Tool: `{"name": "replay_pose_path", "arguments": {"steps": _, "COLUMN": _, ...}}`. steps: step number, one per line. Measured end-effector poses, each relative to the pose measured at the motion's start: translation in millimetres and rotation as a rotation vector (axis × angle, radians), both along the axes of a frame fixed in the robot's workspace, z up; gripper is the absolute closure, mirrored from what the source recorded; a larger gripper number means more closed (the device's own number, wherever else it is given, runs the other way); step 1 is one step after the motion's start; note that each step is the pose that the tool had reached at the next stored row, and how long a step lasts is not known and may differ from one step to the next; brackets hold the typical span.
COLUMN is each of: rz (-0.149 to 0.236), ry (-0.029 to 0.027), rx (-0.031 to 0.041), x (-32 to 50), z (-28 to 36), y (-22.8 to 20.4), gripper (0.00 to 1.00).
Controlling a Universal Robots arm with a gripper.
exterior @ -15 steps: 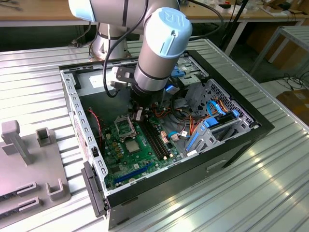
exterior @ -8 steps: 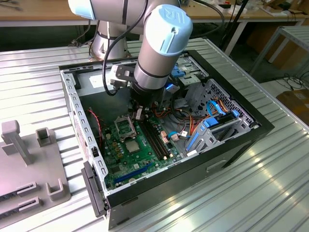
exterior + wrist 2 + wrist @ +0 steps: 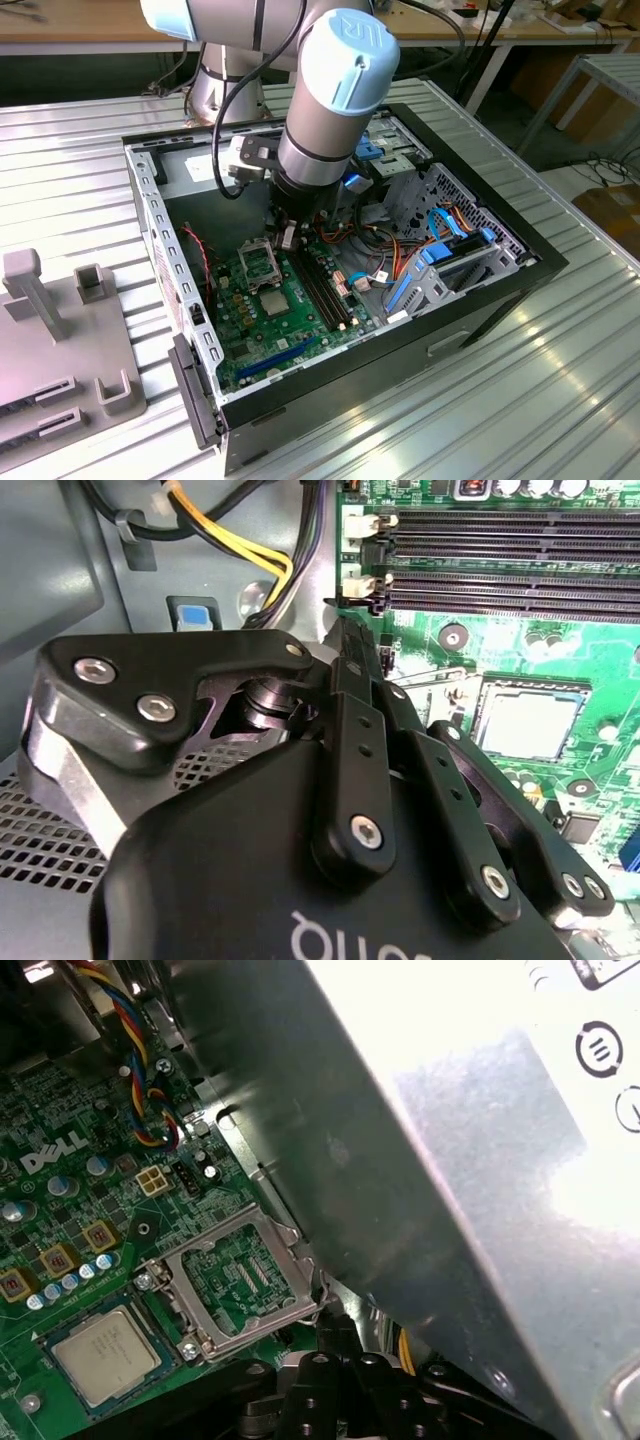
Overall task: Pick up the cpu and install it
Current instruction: 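Close the cpu cover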
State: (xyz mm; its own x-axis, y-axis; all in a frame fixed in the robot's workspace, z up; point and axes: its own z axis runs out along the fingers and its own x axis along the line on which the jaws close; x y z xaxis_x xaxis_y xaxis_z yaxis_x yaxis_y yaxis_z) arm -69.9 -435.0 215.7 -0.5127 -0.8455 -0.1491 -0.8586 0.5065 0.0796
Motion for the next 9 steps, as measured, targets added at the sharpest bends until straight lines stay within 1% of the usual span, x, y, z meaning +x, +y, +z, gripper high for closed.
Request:
{"name": "replay_pose_path", "arguments": {"steps": 3, "rz": 0.000, "ry": 0.0002, "rx": -0.0018, "x": -0.3, "z": 1.3, "y": -0.2, "gripper": 0.89}}
{"name": "replay_pose_path", "arguments": {"steps": 9, "rz": 0.000, "ry": 0.0001, "rx": -0.0024, "x": -1.7, "z": 5.1, "y": -0.1, "gripper": 0.89}}
